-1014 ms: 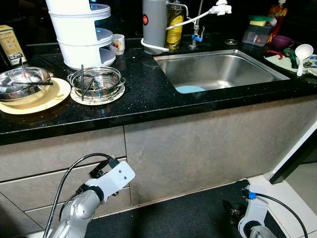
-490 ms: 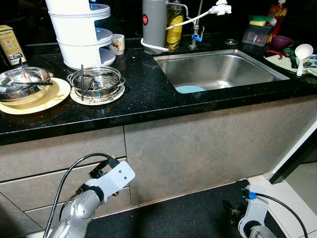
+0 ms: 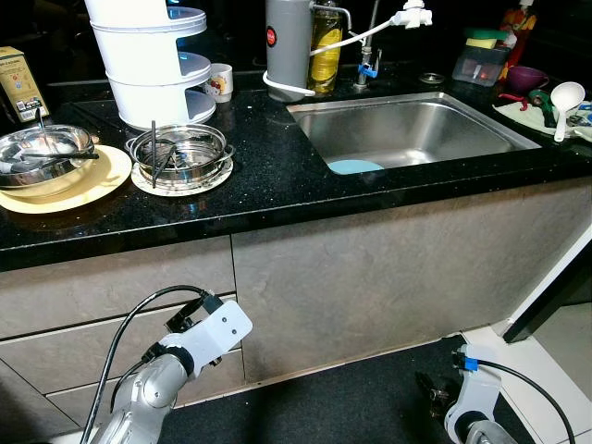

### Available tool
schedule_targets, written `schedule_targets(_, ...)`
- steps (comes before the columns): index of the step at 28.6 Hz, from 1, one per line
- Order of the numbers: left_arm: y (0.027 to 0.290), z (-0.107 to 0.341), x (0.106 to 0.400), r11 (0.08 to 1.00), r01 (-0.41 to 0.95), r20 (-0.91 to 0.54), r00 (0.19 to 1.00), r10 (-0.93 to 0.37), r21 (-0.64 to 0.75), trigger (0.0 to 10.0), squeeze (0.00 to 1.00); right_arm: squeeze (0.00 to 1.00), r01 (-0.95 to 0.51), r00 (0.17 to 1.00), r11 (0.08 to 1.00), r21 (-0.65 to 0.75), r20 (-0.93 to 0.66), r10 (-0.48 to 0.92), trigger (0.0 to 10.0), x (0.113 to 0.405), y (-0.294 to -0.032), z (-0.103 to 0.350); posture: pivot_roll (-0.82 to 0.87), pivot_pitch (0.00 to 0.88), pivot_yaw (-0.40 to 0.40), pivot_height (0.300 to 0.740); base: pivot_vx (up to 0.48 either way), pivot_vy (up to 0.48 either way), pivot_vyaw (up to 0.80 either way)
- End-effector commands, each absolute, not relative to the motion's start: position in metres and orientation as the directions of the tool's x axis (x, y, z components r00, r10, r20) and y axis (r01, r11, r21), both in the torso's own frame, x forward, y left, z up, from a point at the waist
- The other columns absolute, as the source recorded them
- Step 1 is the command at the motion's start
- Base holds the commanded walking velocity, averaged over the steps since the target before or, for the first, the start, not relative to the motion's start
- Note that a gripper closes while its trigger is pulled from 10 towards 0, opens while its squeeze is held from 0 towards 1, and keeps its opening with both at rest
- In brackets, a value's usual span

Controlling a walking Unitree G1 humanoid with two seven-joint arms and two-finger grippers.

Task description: Kitchen organization

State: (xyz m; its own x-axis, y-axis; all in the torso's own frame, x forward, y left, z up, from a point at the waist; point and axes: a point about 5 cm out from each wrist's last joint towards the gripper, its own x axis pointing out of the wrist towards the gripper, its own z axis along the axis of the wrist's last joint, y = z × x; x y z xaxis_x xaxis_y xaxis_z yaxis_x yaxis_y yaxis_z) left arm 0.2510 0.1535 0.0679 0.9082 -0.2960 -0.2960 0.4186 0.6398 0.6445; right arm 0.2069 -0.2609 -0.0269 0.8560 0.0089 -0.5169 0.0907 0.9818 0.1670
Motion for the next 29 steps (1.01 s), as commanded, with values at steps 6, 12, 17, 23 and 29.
schedule_targets(6, 0.1517, 0.0702, 0.2514, 0.633, 0.424, -0.297, 0.906, -0.303, 0.648, 10.0, 0.00, 0.00, 0.085, 0.855, 0.983, 0.162, -0.519, 0.011, 10.0, 0.2075, -0.2624, -0.0253, 0.00, 0.000, -0.050, 0.740, 0.000, 0.000, 0.00)
schedule_targets(12, 0.1516, 0.0710, 0.2517, 0.633, 0.424, -0.296, 0.906, -0.303, 0.648, 10.0, 0.00, 0.00, 0.089, 0.857, 0.983, 0.162, -0.515, 0.007, 10.0, 0.2078, -0.2631, -0.0244, 0.00, 0.000, -0.046, 0.740, 0.000, 0.000, 0.00)
schedule_targets(17, 0.1514, 0.0718, 0.2521, 0.633, 0.424, -0.296, 0.906, -0.303, 0.648, 10.0, 0.00, 0.00, 0.094, 0.860, 0.982, 0.164, -0.511, 0.003, 10.0, 0.2083, -0.2638, -0.0236, 0.00, 0.000, -0.044, 0.740, 0.000, 0.000, 0.00)
schedule_targets(23, 0.1491, 0.0727, 0.2527, 0.633, 0.423, -0.295, 0.906, -0.304, 0.648, 10.0, 0.00, 0.00, 0.096, 0.859, 0.982, 0.162, -0.512, 0.001, 10.0, 0.2088, -0.2663, -0.0223, 0.01, 0.000, -0.056, 0.740, 0.000, 0.000, 0.00)
schedule_targets(29, 0.1486, 0.0725, 0.2529, 0.634, 0.423, -0.294, 0.906, -0.304, 0.647, 10.0, 0.00, 0.00, 0.096, 0.858, 0.982, 0.160, -0.513, 0.000, 10.0, 0.2091, -0.2666, -0.0223, 0.01, 0.000, -0.057, 0.740, 0.000, 0.000, 0.00)
